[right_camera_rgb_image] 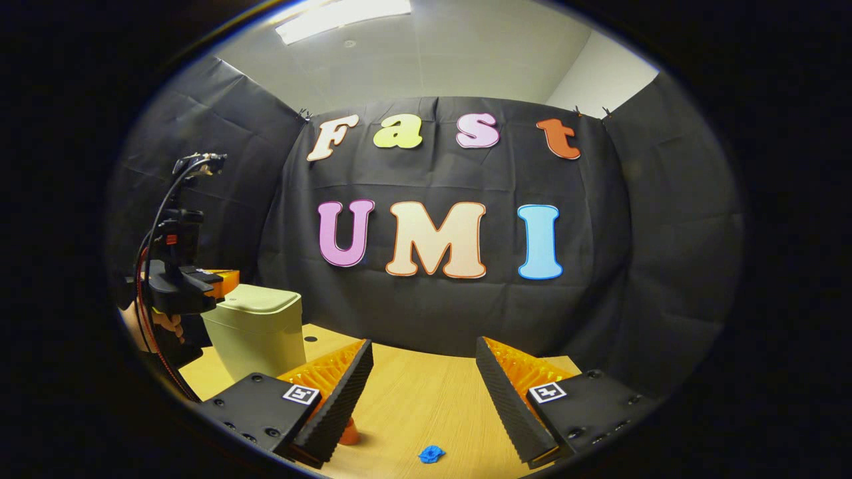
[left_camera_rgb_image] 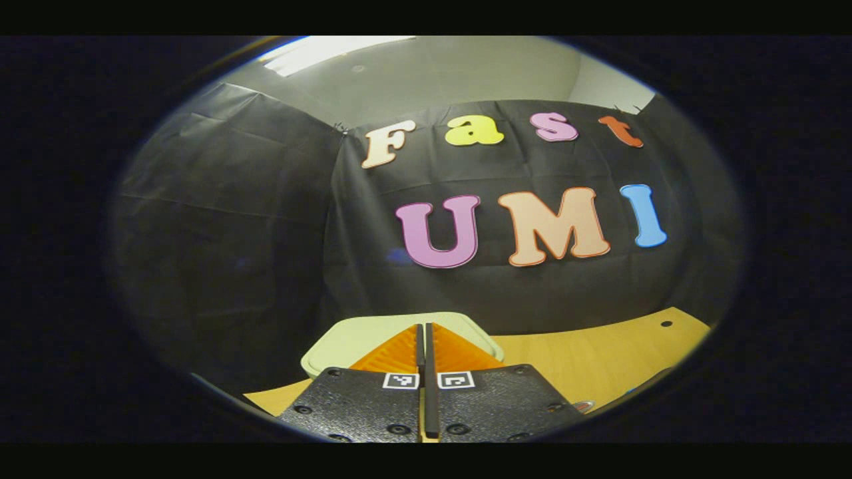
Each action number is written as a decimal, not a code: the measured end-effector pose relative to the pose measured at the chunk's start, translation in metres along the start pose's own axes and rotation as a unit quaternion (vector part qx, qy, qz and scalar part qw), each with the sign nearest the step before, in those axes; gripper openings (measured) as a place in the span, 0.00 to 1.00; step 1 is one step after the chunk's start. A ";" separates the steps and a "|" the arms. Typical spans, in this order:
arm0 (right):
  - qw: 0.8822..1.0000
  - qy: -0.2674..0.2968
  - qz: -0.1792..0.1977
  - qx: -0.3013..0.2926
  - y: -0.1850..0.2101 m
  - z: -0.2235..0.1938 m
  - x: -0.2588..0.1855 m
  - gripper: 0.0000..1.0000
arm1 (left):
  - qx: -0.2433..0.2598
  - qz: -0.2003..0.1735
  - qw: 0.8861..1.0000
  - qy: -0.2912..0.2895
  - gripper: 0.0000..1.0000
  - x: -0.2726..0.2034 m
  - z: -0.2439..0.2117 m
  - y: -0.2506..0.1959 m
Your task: Press the lid of the desktop garbage bin to open it, pick up the crumpled paper on the desktop and throw it into the bin, then pick up the pop can on the desktop and drop it into the bin, and finally close the garbage bin lid.
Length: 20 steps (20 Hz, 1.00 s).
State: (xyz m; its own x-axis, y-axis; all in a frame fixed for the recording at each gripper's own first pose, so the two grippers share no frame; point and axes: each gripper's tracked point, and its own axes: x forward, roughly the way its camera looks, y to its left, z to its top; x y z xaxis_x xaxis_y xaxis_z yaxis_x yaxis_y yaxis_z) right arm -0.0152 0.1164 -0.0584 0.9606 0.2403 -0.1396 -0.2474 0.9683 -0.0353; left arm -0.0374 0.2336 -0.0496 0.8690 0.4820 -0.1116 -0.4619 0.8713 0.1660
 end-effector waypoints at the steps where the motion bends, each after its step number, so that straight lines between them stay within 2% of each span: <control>1: 1.000 0.004 -0.002 0.000 0.000 -0.003 0.000 0.98 | -0.004 0.003 1.000 0.008 0.00 0.001 -0.007 0.004; 7: 1.000 0.020 -0.009 0.010 0.004 -0.010 -0.001 0.98 | -0.023 0.002 0.998 0.052 0.00 0.010 -0.040 0.010; 9: 0.999 0.025 -0.008 0.017 0.006 -0.012 -0.001 0.98 | -0.023 -0.001 0.999 0.044 0.00 0.012 -0.039 0.008; 12: 0.999 0.028 -0.009 0.019 0.007 -0.014 0.001 1.00 | -0.059 0.000 0.997 0.044 0.00 0.010 -0.042 0.009; 15: 0.999 0.032 -0.008 0.028 0.006 -0.019 0.001 0.98 | -0.033 -0.012 0.999 0.017 0.00 0.006 -0.036 0.010; 16: 0.999 0.035 -0.007 0.029 0.006 -0.019 0.003 0.98 | -0.037 -0.023 0.999 0.004 0.00 0.006 -0.029 0.005; 18: 0.999 0.038 -0.008 0.023 0.000 -0.019 0.006 0.98 | -0.052 -0.050 0.997 0.012 0.00 0.001 -0.028 -0.009; 20: 0.999 0.039 -0.008 0.024 -0.006 -0.018 0.011 0.98 | -0.056 -0.060 0.997 0.004 0.00 -0.002 -0.022 -0.013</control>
State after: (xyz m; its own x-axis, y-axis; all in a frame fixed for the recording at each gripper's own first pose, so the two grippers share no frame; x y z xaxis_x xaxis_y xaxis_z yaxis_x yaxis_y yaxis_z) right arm -0.0057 0.1123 -0.0778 0.9513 0.2199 -0.2162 -0.2235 0.9747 0.0080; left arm -0.0369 0.2229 -0.0728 0.9181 0.3740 -0.1315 -0.3719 0.9274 0.0412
